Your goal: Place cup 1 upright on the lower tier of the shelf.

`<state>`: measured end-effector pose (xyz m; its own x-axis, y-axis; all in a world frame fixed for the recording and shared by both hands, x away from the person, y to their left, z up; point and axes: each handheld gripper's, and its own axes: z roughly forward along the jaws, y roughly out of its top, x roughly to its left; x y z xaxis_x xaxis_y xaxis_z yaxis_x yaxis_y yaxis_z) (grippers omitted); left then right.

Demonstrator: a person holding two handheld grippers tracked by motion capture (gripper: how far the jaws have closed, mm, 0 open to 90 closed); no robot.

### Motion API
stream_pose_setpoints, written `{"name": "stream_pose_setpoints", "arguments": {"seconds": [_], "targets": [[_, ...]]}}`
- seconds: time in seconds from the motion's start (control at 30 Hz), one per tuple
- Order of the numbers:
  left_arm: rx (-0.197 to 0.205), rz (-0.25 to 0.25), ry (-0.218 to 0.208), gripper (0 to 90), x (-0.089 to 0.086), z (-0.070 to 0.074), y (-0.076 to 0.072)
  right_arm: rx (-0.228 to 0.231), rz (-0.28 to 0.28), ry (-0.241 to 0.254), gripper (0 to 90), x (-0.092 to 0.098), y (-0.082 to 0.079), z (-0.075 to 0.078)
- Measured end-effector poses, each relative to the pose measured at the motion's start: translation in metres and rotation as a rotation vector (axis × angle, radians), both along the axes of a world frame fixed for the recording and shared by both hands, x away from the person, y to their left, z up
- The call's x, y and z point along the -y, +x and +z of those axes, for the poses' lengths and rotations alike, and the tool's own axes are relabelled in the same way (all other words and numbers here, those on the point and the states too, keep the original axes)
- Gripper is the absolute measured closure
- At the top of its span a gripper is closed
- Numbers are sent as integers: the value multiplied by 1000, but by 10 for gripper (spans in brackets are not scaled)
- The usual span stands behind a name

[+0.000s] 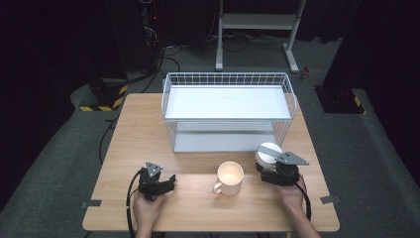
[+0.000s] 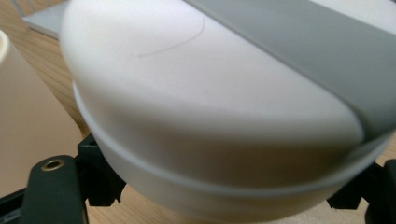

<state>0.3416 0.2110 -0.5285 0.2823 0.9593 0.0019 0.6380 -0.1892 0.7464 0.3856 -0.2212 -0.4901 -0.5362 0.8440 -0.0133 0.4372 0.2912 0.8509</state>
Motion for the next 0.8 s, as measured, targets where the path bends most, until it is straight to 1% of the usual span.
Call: {"name": "stream_pose_setpoints", "arguments": {"seconds": [0.07, 0.17, 0.2, 0.3, 0.4, 0.5, 0.53, 0.7, 0.77, 0.8], "targets": [[-2, -8, 3, 239, 0, 0, 0, 1, 7, -7, 187, -1, 3, 4], [-1, -6, 0, 239, 1, 0, -1, -12, 17, 8, 187, -4, 5, 9], [-1, -6, 0, 239, 1, 0, -1, -9, 22, 8, 186, -5, 6, 11], [-1, -6, -1, 239, 1, 0, -1, -14, 33, -1, 187, -10, 13, 14], [-1, -8, 2, 239, 0, 0, -1, -12, 43, 4, 187, -16, 18, 17], [-2, -8, 1, 239, 0, 0, -1, -6, 64, -4, 187, -23, 21, 20], [-2, -7, 1, 239, 1, 0, -1, -9, 69, -13, 187, -24, 23, 21], [-1, -10, 0, 238, 1, 0, -1, -24, 92, -10, 187, -32, 33, 28], [0, -12, 0, 238, 1, 0, -1, -37, 96, 8, 187, -33, 36, 29], [-1, -11, -1, 238, 1, 0, -1, -36, 97, 8, 187, -34, 38, 28]]}}
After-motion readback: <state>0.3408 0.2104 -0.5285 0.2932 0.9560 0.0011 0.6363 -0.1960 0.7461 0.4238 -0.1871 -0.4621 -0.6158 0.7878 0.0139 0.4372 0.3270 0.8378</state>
